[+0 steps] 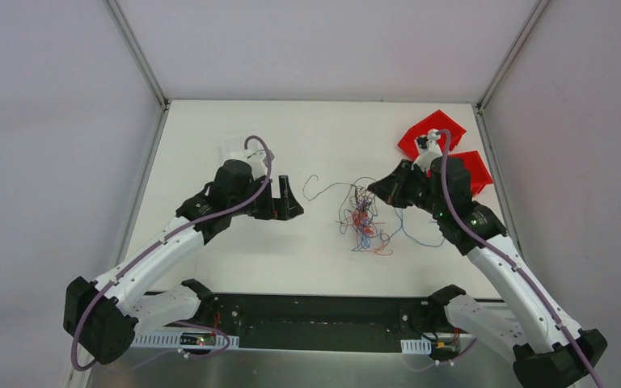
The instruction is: Untangle the cables
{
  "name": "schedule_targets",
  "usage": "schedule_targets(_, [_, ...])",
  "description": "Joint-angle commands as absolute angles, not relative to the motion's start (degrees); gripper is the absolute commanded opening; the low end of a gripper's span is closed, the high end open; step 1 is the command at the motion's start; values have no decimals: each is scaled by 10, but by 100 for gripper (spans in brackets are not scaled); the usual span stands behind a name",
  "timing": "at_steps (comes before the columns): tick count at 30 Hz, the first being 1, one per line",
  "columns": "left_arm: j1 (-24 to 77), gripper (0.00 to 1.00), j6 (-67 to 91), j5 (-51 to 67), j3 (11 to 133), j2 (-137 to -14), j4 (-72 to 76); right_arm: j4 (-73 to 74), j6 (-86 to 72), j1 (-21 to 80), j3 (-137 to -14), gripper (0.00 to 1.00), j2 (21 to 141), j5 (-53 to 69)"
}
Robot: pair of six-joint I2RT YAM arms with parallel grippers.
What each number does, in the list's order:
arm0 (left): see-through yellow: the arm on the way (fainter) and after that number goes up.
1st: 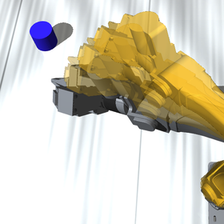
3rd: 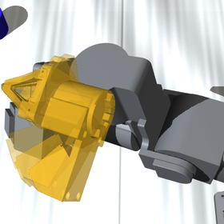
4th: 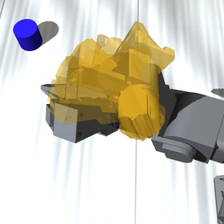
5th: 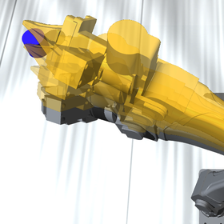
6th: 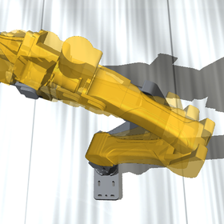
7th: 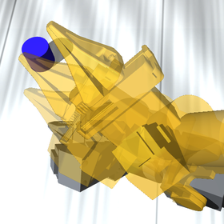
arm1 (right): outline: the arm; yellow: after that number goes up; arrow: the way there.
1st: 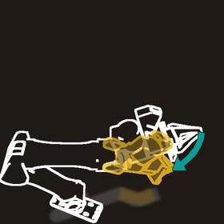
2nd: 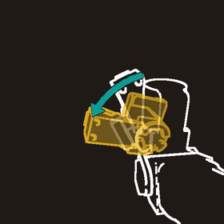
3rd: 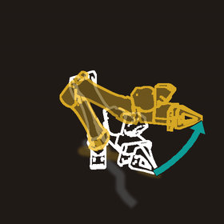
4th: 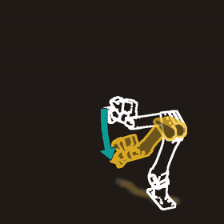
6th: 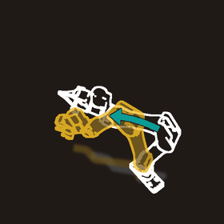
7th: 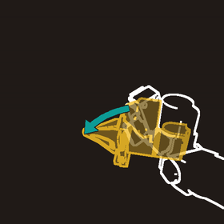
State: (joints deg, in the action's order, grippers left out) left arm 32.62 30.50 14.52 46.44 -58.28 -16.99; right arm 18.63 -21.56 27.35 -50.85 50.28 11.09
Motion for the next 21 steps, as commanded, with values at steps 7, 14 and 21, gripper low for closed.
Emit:
schedule_targets(7, [353, 94, 310, 252, 459, -608, 78, 166, -239, 279, -613, 0, 539, 237])
schedule_targets(14, [399, 89, 240, 276, 457, -649, 197, 152, -267, 280, -659, 0, 562, 281])
schedule_targets(21, [423, 86, 176, 301, 460, -719, 290, 143, -295, 280, -675, 0, 584, 328])
